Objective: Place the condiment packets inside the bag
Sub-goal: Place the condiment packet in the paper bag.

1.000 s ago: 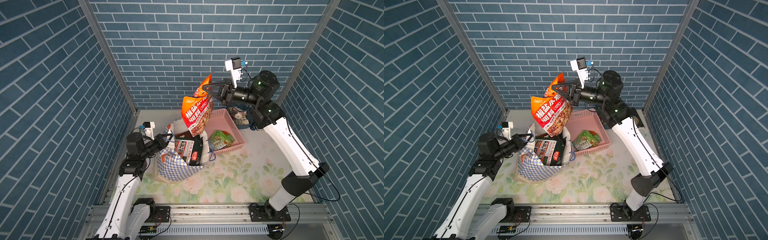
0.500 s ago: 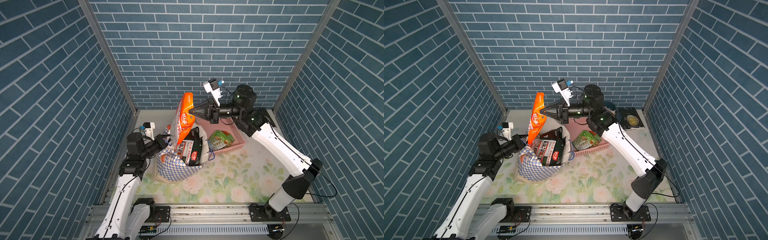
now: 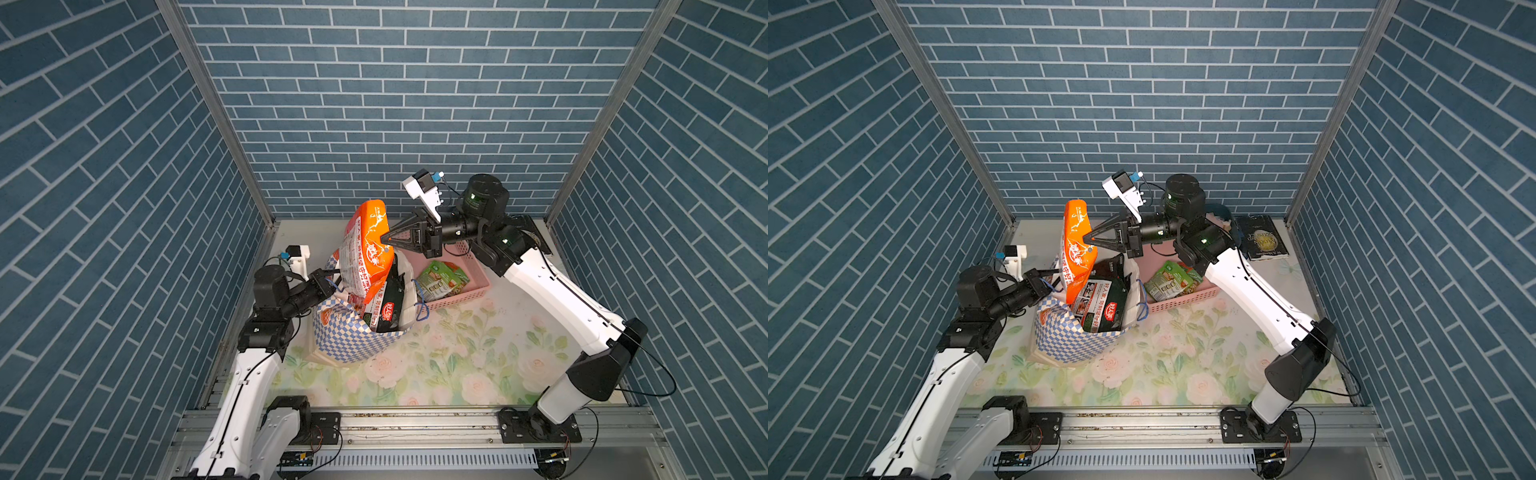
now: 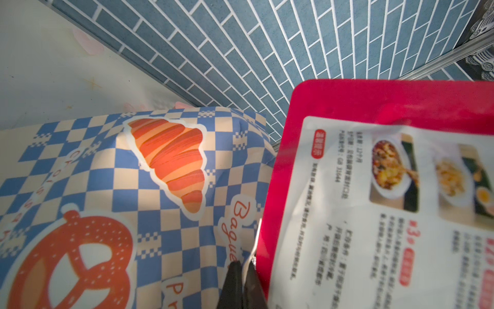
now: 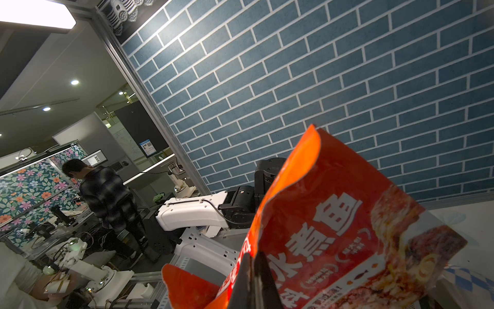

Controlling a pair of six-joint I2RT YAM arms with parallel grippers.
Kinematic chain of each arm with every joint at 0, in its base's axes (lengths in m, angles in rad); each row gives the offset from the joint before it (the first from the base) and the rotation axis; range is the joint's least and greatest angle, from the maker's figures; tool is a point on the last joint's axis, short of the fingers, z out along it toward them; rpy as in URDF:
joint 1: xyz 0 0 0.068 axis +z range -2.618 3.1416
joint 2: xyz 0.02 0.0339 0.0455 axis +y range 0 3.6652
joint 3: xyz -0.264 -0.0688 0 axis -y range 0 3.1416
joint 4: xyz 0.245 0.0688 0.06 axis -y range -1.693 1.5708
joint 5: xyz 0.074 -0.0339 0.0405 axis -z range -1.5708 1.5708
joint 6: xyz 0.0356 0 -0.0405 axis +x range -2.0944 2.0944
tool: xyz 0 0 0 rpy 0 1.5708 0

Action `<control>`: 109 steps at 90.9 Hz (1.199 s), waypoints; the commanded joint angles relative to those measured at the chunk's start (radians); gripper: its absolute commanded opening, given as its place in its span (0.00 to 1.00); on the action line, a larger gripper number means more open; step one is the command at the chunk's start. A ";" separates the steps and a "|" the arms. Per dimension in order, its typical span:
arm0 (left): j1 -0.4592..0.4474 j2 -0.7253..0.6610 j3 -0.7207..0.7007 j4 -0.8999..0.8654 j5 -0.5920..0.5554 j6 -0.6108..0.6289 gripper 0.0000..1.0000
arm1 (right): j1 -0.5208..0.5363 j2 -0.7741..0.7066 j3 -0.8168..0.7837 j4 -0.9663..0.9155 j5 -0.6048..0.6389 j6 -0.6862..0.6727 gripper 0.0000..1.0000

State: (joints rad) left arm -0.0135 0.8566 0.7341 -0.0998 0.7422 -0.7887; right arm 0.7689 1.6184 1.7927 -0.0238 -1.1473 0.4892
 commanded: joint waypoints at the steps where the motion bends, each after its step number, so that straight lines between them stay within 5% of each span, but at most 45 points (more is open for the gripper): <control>1: -0.011 -0.010 0.010 0.016 0.040 0.014 0.00 | 0.008 -0.065 -0.021 -0.014 -0.046 -0.022 0.00; 35: -0.011 -0.001 0.012 0.011 0.030 0.014 0.00 | 0.030 -0.149 -0.194 0.120 -0.059 0.075 0.00; 85: -0.011 -0.048 0.033 -0.074 -0.038 0.055 0.00 | 0.060 0.027 -0.207 0.393 -0.092 0.199 0.00; 98: -0.011 -0.059 0.056 -0.119 -0.079 0.083 0.00 | 0.020 0.065 -0.308 0.624 -0.041 0.372 0.00; 109: -0.011 -0.061 0.052 -0.134 -0.080 0.101 0.00 | 0.023 0.103 -0.244 0.697 -0.046 0.446 0.00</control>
State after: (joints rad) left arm -0.0139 0.8112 0.7681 -0.1936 0.6556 -0.7261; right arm 0.7914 1.6997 1.4940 0.4866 -1.2079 0.8257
